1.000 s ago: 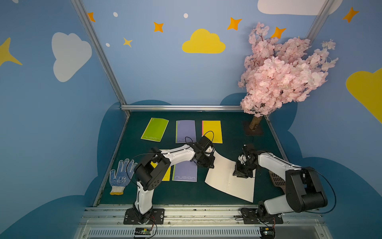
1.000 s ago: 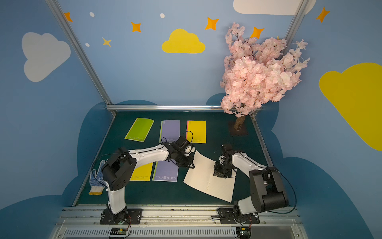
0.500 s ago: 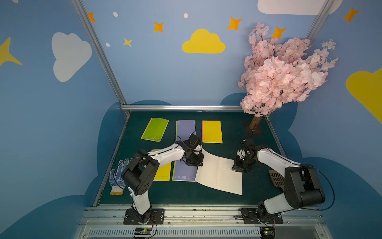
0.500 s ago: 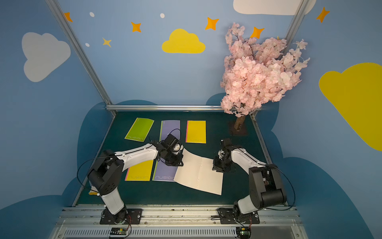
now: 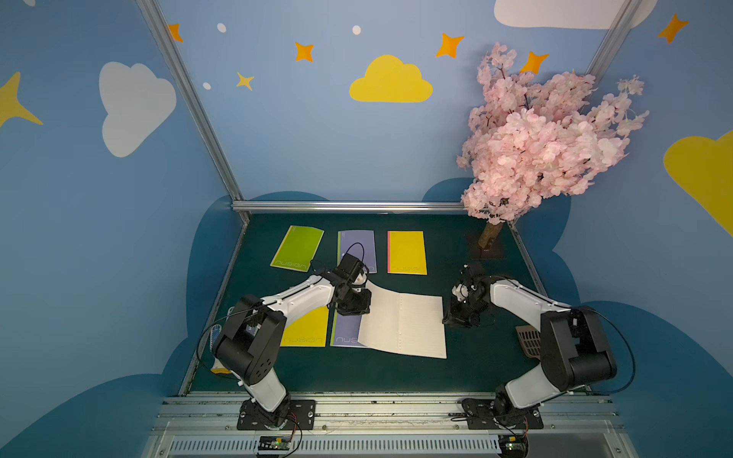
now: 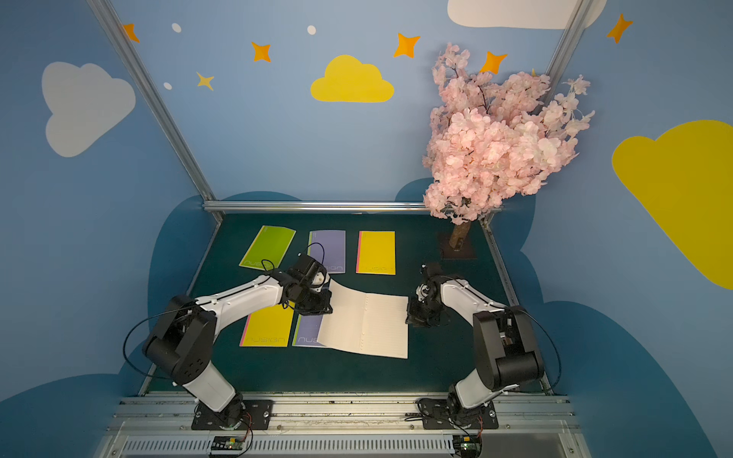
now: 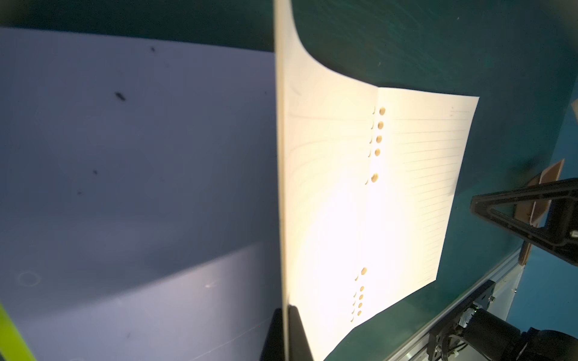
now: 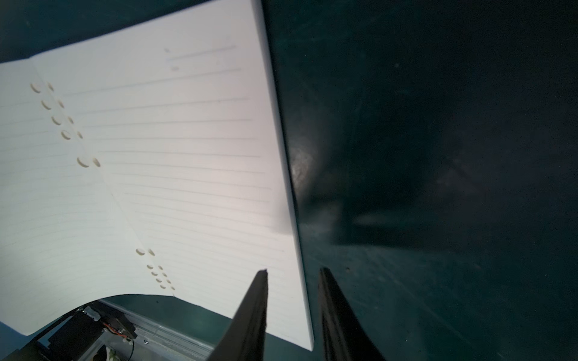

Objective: Close the notebook
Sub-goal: Close the notebook at the center of the board.

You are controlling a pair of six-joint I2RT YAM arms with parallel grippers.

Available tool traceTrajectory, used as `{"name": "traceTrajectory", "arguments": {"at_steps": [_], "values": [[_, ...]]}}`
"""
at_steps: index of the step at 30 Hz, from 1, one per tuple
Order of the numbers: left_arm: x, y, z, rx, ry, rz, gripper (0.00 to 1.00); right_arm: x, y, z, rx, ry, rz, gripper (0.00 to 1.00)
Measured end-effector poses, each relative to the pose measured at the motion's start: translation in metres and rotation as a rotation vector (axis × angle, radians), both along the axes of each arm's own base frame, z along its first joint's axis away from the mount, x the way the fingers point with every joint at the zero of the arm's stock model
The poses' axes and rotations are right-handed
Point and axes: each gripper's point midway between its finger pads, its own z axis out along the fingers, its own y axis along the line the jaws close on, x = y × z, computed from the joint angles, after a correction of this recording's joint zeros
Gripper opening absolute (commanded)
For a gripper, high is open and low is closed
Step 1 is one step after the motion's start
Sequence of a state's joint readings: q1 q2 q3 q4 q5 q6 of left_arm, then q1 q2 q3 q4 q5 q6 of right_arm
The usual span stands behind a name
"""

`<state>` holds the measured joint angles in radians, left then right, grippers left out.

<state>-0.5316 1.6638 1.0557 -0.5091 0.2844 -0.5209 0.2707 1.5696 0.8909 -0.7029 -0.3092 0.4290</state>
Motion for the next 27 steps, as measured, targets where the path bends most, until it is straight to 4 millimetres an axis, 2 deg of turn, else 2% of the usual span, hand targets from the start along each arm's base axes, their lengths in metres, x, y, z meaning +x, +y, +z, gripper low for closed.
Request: {"name": "traceTrajectory", "arguments": {"at_steps": [8, 15, 27], "values": [[-0.001, 0.010, -0.002, 0.008, 0.005, 0.050, 0.03, 0.006, 0.007, -0.002, 0.013, 0.006, 0.011, 0.30], [0.000, 0.009, -0.003, -0.009, 0.009, 0.081, 0.03, 0.004, 0.010, -0.009, 0.020, 0.032, 0.017, 0.30], [0.004, 0.003, 0.001, -0.040, -0.006, 0.081, 0.08, 0.012, 0.019, -0.011, 0.042, 0.031, 0.029, 0.30]]}}
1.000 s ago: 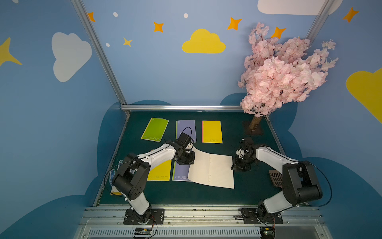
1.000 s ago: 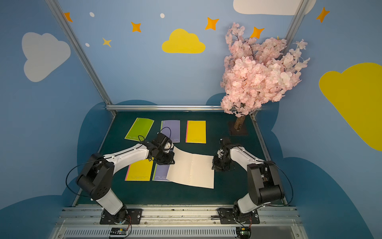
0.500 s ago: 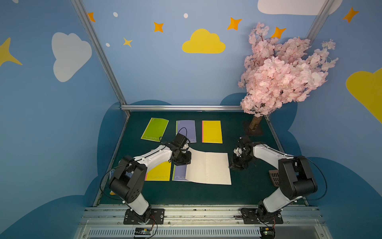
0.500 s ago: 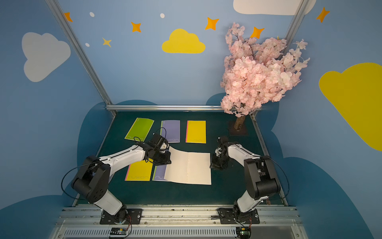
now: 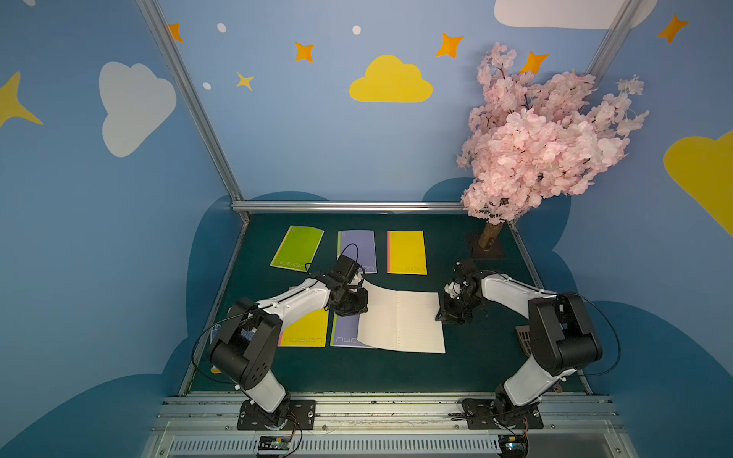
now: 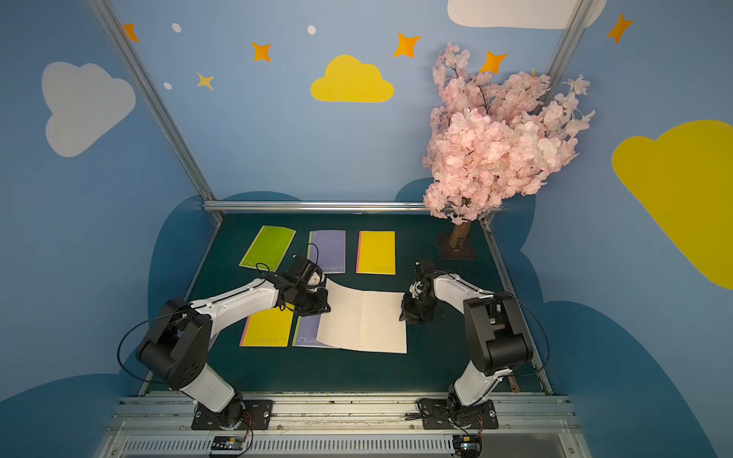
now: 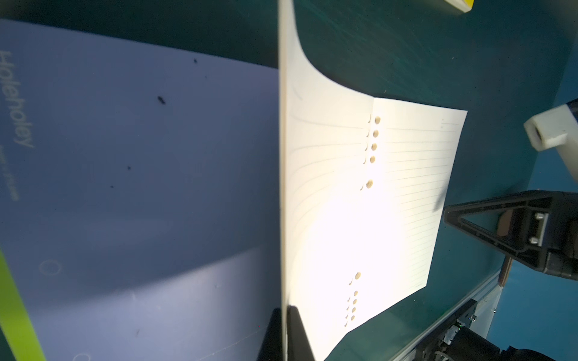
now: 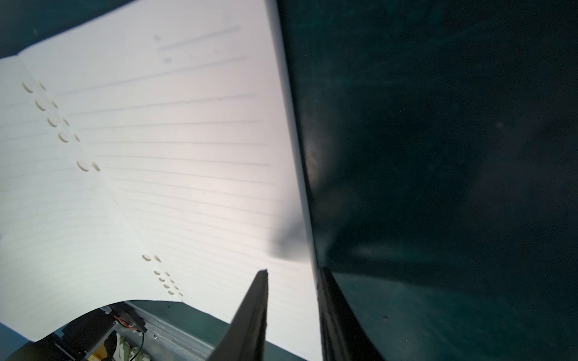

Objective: Close the notebook
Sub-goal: Close the notebook at the center of the board.

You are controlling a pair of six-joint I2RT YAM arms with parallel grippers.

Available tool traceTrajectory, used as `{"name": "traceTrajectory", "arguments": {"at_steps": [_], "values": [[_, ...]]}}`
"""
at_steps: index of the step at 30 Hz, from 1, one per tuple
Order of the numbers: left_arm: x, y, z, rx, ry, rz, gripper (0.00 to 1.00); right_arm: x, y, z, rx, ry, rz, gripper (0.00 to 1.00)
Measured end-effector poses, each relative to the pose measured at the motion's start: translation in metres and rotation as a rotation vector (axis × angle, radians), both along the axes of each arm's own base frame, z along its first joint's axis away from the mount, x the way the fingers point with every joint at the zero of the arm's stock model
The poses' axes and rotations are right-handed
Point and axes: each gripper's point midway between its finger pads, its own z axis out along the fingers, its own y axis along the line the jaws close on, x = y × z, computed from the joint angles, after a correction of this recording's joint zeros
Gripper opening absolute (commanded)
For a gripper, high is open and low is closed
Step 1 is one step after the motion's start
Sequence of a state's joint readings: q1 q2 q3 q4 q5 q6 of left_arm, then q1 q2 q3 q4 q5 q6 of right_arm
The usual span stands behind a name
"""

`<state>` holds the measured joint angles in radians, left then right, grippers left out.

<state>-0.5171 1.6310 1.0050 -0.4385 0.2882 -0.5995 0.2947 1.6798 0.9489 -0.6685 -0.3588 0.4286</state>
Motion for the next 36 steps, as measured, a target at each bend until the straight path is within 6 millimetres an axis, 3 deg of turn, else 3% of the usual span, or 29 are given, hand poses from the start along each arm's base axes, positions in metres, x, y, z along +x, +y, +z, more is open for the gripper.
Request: {"name": "traceTrajectory", "arguments": {"at_steps": [29, 36], "values": [[-0.001, -0.004, 0.003, -0.021, 0.000, -0.018, 0.18, 0.008, 0.006, -0.004, 0.009, 0.027, 0.008, 0.29], [0.000, -0.005, 0.017, -0.043, -0.037, -0.022, 0.23, 0.008, 0.006, -0.004, 0.009, 0.026, 0.010, 0.29]]}}
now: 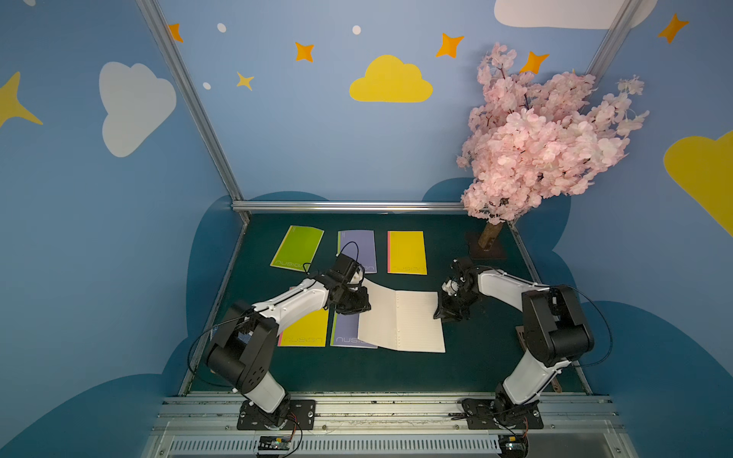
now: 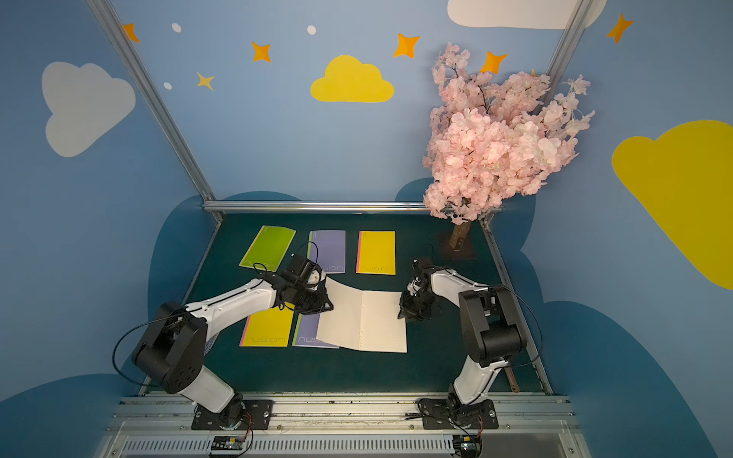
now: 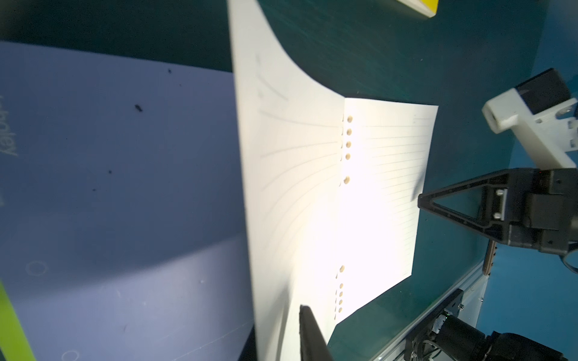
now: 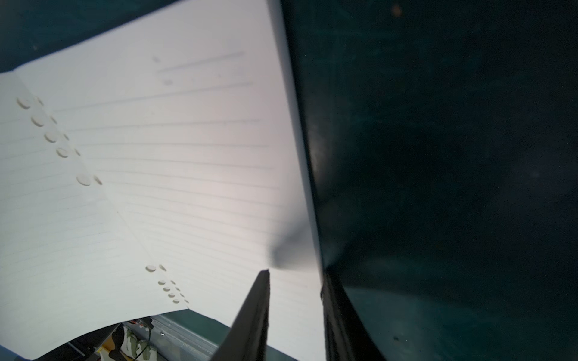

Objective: Close the notebook
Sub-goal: Close the notebook at the center of the board.

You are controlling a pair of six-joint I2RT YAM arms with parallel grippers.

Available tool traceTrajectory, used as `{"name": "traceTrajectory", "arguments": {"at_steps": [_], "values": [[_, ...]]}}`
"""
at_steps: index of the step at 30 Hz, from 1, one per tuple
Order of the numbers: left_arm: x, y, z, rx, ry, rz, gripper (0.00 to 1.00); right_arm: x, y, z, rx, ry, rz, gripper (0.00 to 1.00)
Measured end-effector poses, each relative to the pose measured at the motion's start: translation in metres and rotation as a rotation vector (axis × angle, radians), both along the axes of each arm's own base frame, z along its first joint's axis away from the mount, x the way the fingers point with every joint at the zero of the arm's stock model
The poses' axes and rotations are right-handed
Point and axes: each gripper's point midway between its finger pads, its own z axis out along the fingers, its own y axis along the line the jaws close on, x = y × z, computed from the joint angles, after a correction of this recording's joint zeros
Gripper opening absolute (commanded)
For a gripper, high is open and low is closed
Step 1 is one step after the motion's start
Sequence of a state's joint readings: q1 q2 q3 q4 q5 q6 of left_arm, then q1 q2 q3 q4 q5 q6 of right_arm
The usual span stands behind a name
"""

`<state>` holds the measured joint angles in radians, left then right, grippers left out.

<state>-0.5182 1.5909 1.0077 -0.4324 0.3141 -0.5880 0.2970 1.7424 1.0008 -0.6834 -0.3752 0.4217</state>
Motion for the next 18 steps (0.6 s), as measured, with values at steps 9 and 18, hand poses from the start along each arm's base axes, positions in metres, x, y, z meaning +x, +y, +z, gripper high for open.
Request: {"name": "traceTrajectory", "arguments": {"at_steps": [9, 18], "values": [[0.001, -0.009, 0.019, -0.039, -0.060, -0.017, 0.26, 0.000, 0.000, 0.000, 0.000, 0.000, 0.001, 0.29], [-0.004, -0.037, 0.033, -0.075, -0.099, -0.073, 0.27, 0.000, 0.000, 0.000, 0.000, 0.000, 0.001, 0.29]]}}
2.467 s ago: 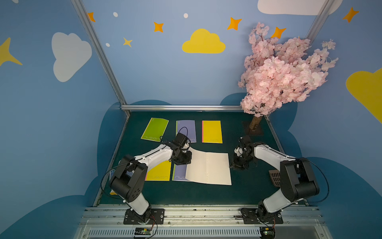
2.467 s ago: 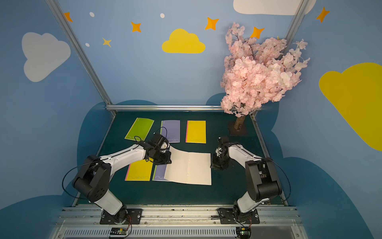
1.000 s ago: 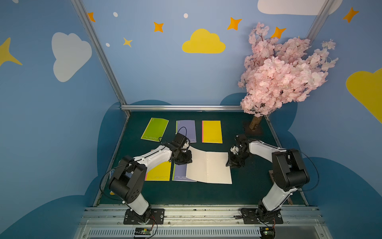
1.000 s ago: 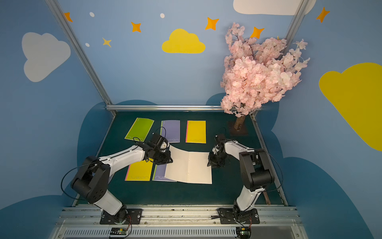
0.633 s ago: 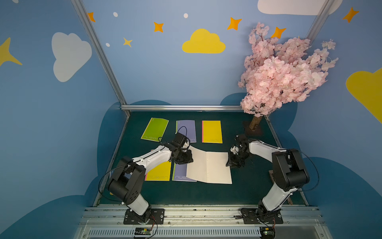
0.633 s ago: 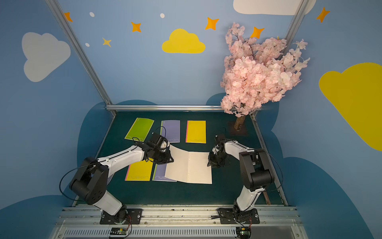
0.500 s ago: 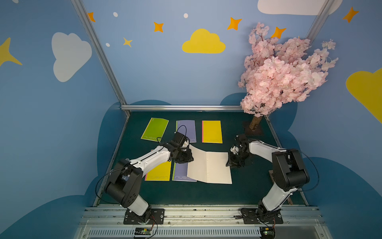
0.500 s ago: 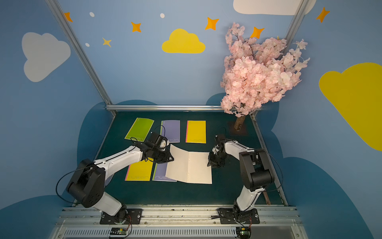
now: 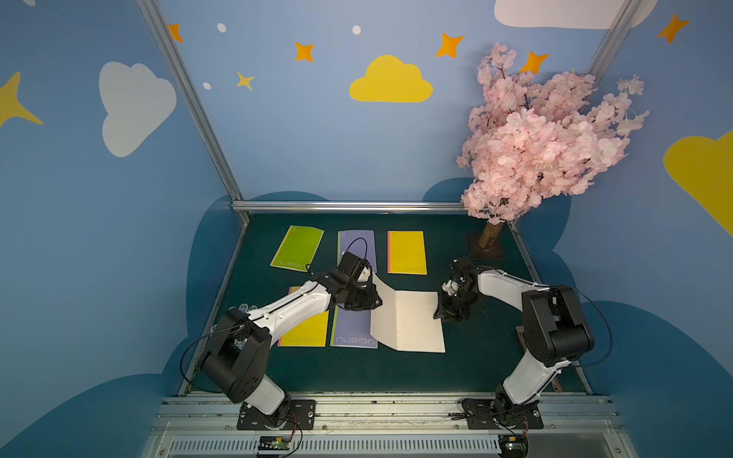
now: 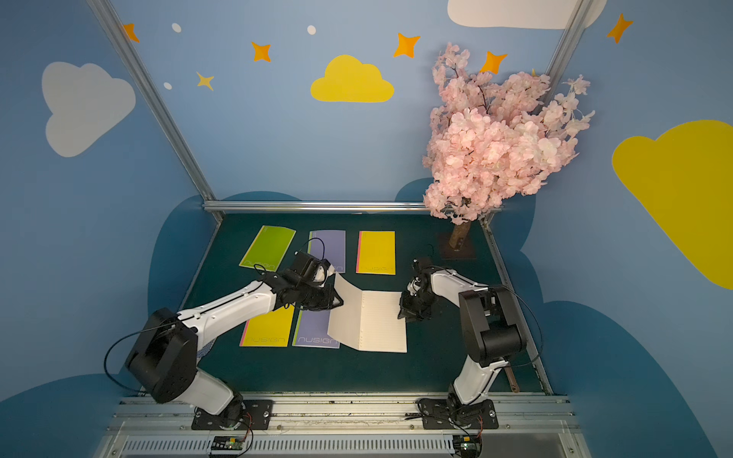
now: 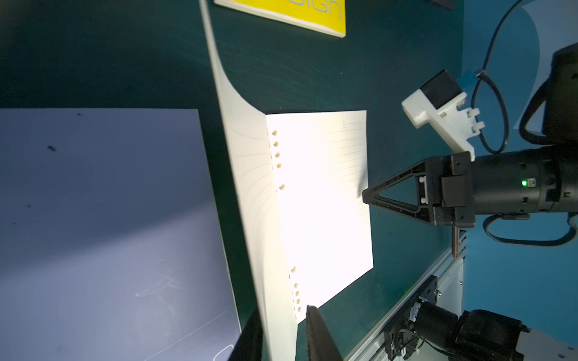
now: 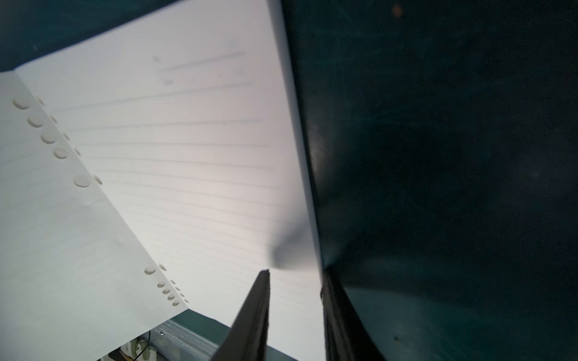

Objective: Close the notebook
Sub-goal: Close the notebook at the center of the board.

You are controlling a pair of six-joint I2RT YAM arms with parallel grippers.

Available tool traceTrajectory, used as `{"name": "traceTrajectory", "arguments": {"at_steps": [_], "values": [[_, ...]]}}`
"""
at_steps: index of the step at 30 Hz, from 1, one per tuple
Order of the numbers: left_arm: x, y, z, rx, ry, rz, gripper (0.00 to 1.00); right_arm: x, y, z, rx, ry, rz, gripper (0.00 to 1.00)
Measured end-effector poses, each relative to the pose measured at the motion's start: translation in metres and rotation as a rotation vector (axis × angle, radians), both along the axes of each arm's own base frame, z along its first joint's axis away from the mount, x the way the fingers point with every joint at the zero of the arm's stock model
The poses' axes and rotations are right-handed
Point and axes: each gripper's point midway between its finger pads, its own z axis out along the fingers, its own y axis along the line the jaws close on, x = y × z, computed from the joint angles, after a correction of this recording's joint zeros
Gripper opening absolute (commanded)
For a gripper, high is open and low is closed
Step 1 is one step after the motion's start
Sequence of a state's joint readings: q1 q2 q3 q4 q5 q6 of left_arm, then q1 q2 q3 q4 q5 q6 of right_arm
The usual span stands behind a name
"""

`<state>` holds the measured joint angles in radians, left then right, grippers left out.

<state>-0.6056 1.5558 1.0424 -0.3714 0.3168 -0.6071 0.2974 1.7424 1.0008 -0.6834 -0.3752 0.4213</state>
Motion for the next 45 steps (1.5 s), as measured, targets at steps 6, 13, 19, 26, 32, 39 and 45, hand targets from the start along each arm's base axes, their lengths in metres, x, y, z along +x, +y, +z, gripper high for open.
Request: {"name": "traceTrajectory", "arguments": {"at_steps": [6, 13, 19, 26, 32, 39, 45], "values": [[-0.003, -0.013, 0.007, -0.023, -0.016, -0.011, 0.28, 0.000, 0.000, 0.000, 0.000, 0.000, 0.000, 0.28], [-0.007, -0.021, 0.009, -0.033, -0.020, -0.020, 0.31, 0.000, 0.000, 0.000, 0.000, 0.000, 0.000, 0.29], [-0.007, -0.029, 0.014, -0.054, -0.036, -0.024, 0.33, 0.000, 0.000, 0.000, 0.001, 0.000, 0.000, 0.29], [-0.003, -0.043, 0.034, -0.128, -0.100, -0.036, 0.35, 0.000, 0.000, 0.000, 0.001, 0.000, 0.000, 0.29], [-0.003, -0.053, 0.045, -0.178, -0.135, -0.056, 0.35, 0.000, 0.000, 0.000, 0.001, -0.001, 0.000, 0.29], [-0.005, -0.065, 0.045, -0.220, -0.128, -0.082, 0.36, 0.004, 0.004, 0.002, 0.017, -0.022, 0.005, 0.29], [-0.010, -0.080, 0.038, -0.255, -0.106, -0.118, 0.36, 0.006, 0.003, 0.006, 0.022, -0.038, 0.002, 0.29]]}}
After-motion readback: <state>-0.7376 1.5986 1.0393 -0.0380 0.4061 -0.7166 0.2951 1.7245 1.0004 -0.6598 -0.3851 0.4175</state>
